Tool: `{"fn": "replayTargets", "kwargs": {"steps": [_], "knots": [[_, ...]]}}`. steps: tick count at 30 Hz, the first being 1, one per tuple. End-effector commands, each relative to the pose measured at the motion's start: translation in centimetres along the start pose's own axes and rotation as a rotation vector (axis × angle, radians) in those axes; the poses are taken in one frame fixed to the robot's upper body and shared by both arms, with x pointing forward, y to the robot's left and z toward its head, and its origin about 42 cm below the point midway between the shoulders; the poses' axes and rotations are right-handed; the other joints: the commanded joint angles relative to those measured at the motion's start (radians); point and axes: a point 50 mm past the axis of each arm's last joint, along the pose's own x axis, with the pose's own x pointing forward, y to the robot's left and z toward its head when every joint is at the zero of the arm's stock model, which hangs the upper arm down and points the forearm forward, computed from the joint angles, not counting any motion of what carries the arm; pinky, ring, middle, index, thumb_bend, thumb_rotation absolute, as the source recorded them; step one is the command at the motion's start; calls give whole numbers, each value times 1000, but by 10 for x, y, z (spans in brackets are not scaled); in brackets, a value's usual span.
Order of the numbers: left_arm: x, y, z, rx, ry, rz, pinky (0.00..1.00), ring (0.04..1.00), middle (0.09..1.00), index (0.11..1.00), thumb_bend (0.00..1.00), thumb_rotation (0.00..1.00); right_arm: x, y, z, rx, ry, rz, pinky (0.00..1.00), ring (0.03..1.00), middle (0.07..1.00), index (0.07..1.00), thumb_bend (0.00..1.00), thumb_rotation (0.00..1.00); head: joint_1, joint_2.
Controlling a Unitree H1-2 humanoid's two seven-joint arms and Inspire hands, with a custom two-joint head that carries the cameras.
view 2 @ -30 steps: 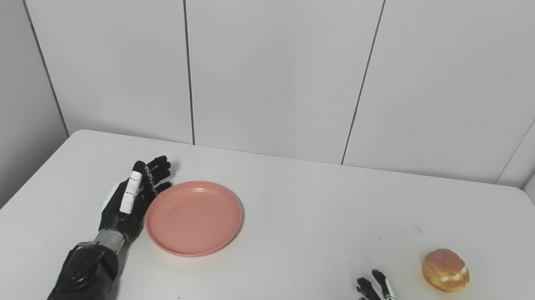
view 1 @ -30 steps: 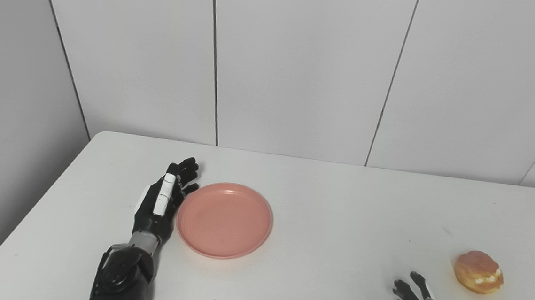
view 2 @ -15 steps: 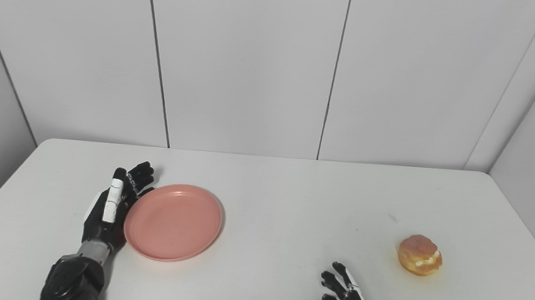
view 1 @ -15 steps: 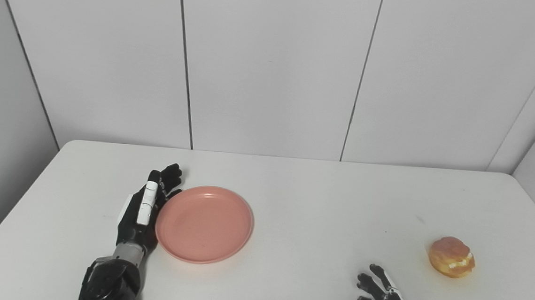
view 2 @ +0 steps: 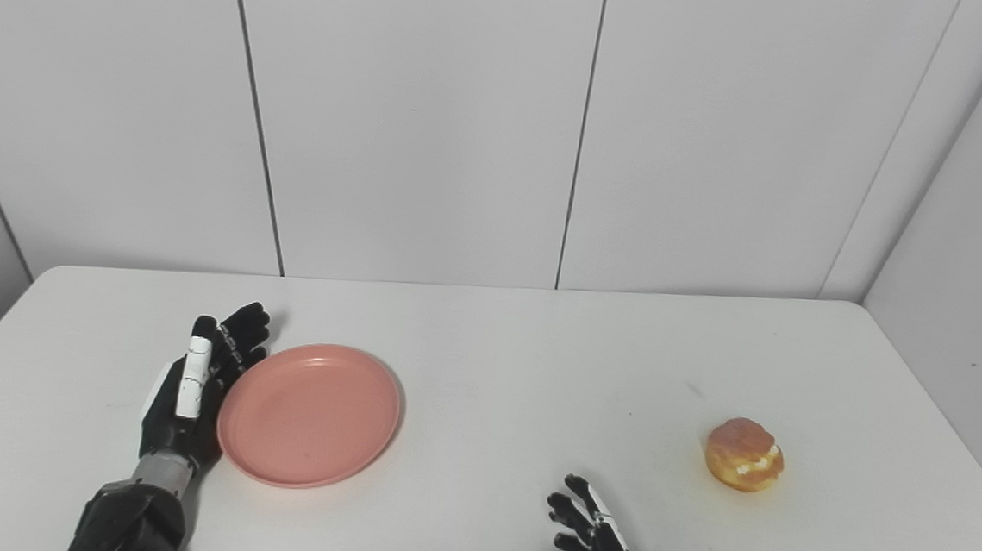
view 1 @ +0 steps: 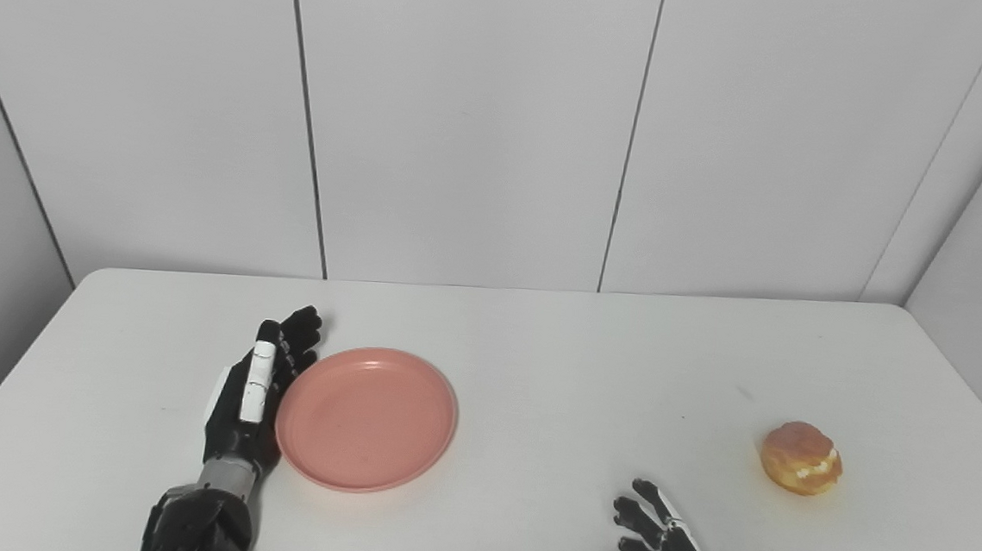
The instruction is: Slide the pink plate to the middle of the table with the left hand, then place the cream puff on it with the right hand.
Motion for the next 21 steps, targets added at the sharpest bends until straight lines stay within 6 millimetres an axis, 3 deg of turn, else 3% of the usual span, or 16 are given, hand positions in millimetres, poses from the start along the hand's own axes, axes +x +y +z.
{"fn": "replayTargets", "kwargs": {"steps": [1,21], "knots": [[-13,-5,-30,-27,104,21,906,898,848,735,956,844,-9,13,-6,28,67,8,795,847,843,908,739,977,0,0],[-14,-28,-47,-107,133,0,922,908,853,724,932,836,-3,33,1,31,60,7,785,843,844,913,689,996,-79,8]]}}
